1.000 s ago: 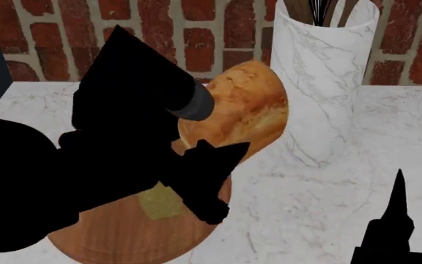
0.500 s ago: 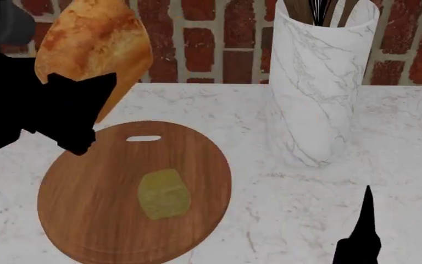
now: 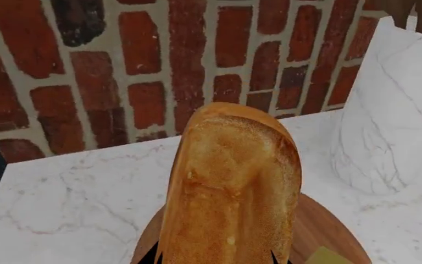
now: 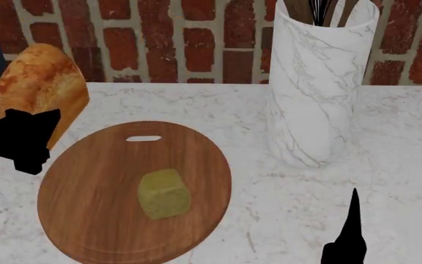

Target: Place the bread and cheese on the cutting board.

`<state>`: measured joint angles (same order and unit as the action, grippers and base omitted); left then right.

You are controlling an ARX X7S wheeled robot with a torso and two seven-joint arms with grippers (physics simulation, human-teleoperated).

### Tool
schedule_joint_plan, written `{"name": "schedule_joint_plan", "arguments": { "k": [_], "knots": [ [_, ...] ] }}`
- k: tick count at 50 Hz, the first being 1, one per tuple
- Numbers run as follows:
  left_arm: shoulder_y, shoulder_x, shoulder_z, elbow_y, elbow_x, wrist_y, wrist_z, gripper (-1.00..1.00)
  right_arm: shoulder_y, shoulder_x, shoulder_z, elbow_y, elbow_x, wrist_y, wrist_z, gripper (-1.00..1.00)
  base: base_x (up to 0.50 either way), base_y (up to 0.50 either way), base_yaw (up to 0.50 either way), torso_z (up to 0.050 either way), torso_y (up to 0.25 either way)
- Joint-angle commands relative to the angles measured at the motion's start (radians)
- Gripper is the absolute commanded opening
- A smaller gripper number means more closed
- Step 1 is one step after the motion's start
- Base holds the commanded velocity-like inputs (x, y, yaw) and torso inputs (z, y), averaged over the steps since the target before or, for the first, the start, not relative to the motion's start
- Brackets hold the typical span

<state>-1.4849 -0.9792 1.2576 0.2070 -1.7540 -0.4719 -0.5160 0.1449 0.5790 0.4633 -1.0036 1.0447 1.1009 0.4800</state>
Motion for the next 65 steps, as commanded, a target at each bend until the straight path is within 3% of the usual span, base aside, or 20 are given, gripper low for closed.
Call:
{"name": "schedule_joint_plan", "arguments": {
  "k": [1, 30, 65],
  "knots": [
    [0.051, 0.079, 0.010, -0.061, 0.055, 0.023, 0.083, -1.00, -0.030, -0.013, -0.013, -0.004, -0.047, -0.029, -0.030, 1.00, 0.00, 0.00, 0.00, 0.000, 0.000],
    [0.103, 0.201, 0.075, -0.191, 0.118, -0.003, 0.194, -1.00, -0.077, 0.001, -0.054, 0.016, -0.077, -0.092, -0.025, 1.00, 0.00, 0.00, 0.00, 0.000, 0.000],
    [0.195, 0.222, 0.112, -0.274, 0.151, 0.020, 0.208, -1.00, -0.161, 0.002, -0.084, 0.045, -0.157, -0.188, -0.061, 1.00, 0.00, 0.00, 0.00, 0.000, 0.000]
  ]
}}
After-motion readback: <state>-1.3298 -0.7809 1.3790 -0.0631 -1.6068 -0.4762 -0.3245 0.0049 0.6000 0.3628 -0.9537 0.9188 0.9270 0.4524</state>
